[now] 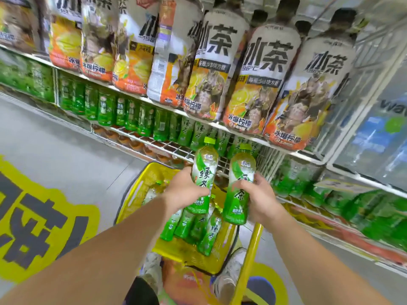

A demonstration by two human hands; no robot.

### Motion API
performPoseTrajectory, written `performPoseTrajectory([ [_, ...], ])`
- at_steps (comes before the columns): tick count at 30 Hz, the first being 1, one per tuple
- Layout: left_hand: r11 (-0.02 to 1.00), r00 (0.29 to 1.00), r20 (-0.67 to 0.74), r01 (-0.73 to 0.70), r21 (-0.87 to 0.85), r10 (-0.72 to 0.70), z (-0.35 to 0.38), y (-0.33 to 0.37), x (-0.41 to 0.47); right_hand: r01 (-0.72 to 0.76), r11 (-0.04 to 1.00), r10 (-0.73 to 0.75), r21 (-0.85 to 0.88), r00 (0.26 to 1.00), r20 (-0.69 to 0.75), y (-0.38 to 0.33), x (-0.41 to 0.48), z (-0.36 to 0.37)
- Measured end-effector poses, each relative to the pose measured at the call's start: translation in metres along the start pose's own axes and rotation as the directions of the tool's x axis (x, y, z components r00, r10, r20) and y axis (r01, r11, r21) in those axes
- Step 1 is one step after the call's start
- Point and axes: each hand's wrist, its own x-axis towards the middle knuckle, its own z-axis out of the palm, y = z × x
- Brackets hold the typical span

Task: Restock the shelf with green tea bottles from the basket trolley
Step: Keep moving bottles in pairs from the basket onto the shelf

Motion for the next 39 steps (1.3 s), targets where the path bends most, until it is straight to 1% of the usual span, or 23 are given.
performPoseTrajectory([
  [2, 1.000, 1.000, -0.014, -0.007, -0.017, 0.007, 0.013, -0.005, 0.016, 0.021, 1.000, -0.021, -0.008, 1.000, 0.017, -0.002, 0.016, -0.008],
  [3, 1.000, 1.000, -0.011, -0.012, -0.022, 0.011, 0.017, -0.008, 0.023, 0.050, 0.999, -0.050, -0.014, 0.999, 0.007, -0.004, 0.023, -0.009],
  [5, 0.999, 1.000, -0.012, -0.023, -0.042, 0.023, 0.023, -0.015, 0.036, 0.061, 0.997, -0.061, -0.039, 0.998, -0.005, 0.000, 0.039, -0.009],
  [8, 0.998, 0.998, -0.024, -0.055, -0.032, 0.054, 0.027, -0.024, 0.058, 0.059, 0.998, -0.058, 0.024, 0.998, -0.040, 0.011, 0.060, -0.012],
  [11, 0.993, 0.993, -0.043, -0.114, -0.044, 0.112, 0.026, -0.030, 0.086, 0.101, 0.995, -0.100, 0.018, 0.992, -0.073, 0.021, 0.081, -0.011],
  [15, 0.981, 0.975, -0.116, -0.192, -0.027, 0.188, 0.026, -0.029, 0.131, 0.176, 0.984, -0.178, -0.027, 0.979, -0.101, 0.026, 0.115, -0.010],
  [18, 0.972, 0.961, -0.148, -0.235, 0.008, 0.234, 0.025, -0.025, 0.162, 0.263, 0.964, -0.266, -0.049, 0.961, -0.077, 0.022, 0.143, -0.007],
  [20, 0.970, 0.955, -0.170, -0.237, 0.062, 0.244, 0.023, -0.019, 0.182, 0.271, 0.962, -0.271, -0.006, 0.960, -0.072, 0.018, 0.163, -0.008],
  [22, 0.964, 0.954, -0.171, -0.224, 0.145, 0.248, 0.020, -0.014, 0.199, 0.253, 0.967, -0.253, -0.008, 0.963, -0.094, 0.014, 0.180, -0.009],
  [24, 0.951, 0.951, -0.139, -0.249, 0.181, 0.276, 0.017, -0.013, 0.216, 0.234, 0.971, -0.237, -0.040, 0.963, -0.126, 0.011, 0.196, -0.010],
  [26, 0.946, 0.952, -0.090, -0.276, 0.173, 0.294, 0.018, -0.013, 0.231, 0.233, 0.970, -0.242, -0.072, 0.956, -0.166, 0.007, 0.208, -0.010],
  [30, 0.918, 0.941, -0.036, -0.319, 0.234, 0.336, 0.024, -0.013, 0.255, 0.268, 0.945, -0.308, -0.186, 0.920, -0.242, 0.011, 0.233, -0.005],
  [33, 0.913, 0.936, -0.057, -0.324, 0.249, 0.348, 0.031, -0.014, 0.270, 0.257, 0.922, -0.334, -0.289, 0.905, -0.263, 0.015, 0.250, -0.004],
  [39, 0.911, 0.926, -0.118, -0.319, 0.261, 0.358, 0.043, -0.012, 0.292, 0.279, 0.895, -0.390, -0.348, 0.868, -0.306, 0.015, 0.274, -0.007],
])
